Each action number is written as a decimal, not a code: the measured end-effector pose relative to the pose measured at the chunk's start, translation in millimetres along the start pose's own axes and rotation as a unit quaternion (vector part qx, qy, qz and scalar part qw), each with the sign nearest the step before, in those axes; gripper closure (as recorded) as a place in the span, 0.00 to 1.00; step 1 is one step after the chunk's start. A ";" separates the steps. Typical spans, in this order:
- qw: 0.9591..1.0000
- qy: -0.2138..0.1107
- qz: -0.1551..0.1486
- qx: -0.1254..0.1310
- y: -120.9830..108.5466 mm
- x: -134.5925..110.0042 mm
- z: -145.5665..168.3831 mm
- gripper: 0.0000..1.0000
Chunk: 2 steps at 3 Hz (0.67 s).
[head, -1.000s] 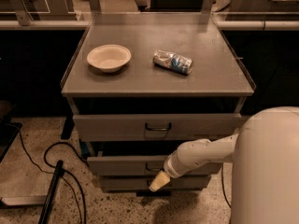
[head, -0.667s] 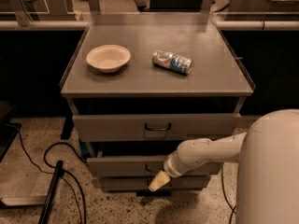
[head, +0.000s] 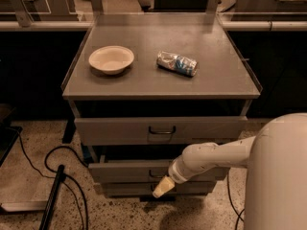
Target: Open middle drawer
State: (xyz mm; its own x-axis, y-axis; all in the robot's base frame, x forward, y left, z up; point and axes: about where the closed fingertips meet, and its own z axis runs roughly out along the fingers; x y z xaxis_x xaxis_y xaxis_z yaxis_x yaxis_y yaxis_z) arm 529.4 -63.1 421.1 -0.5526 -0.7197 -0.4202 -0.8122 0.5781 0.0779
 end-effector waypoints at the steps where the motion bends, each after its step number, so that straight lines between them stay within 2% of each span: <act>1: 1.000 0.001 0.014 -0.004 9.3 9.1 -11.1 0.00; 2: 0.999 0.018 0.033 -0.022 49.0 52.5 -39.1 0.00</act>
Offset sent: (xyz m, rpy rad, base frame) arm -0.1628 -0.0478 0.0492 0.0279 0.1570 -0.0790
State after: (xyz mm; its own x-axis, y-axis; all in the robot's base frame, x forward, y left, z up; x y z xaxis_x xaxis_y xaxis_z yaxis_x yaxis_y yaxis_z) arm 453.3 -87.6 438.1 -0.6102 -0.6951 -0.3800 -0.7813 0.6073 0.1438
